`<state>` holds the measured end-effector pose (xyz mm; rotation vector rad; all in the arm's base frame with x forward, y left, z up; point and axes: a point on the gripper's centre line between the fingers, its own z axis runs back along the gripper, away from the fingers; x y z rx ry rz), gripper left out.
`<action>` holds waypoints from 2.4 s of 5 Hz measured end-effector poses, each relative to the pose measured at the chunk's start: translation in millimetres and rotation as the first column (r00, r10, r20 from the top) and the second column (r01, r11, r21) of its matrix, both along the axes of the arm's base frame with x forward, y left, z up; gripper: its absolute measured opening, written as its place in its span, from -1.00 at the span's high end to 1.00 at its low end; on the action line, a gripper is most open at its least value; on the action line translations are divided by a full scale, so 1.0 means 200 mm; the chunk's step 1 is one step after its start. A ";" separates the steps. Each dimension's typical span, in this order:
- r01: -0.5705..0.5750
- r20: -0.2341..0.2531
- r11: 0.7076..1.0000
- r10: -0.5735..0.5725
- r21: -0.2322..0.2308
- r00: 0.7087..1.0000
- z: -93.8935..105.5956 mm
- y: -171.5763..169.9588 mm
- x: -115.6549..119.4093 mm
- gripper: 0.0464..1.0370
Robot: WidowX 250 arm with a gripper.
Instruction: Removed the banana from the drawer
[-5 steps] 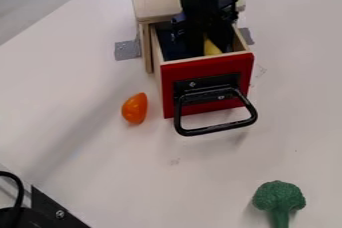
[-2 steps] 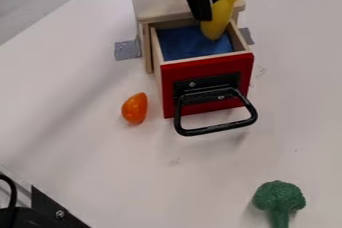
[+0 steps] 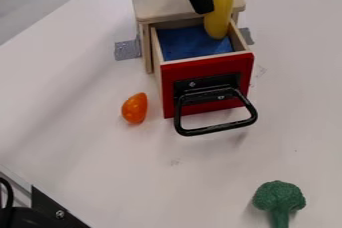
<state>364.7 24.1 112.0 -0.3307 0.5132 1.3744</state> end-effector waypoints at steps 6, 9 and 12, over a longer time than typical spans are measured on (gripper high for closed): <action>0.081 0.021 0.987 -0.079 -0.142 0.997 0.28 -0.13 -0.25 0.14; -0.104 0.180 0.990 0.086 0.092 0.980 0.45 0.23 -0.37 0.14; -0.256 0.162 0.899 0.210 0.354 0.964 0.06 0.60 -0.19 0.14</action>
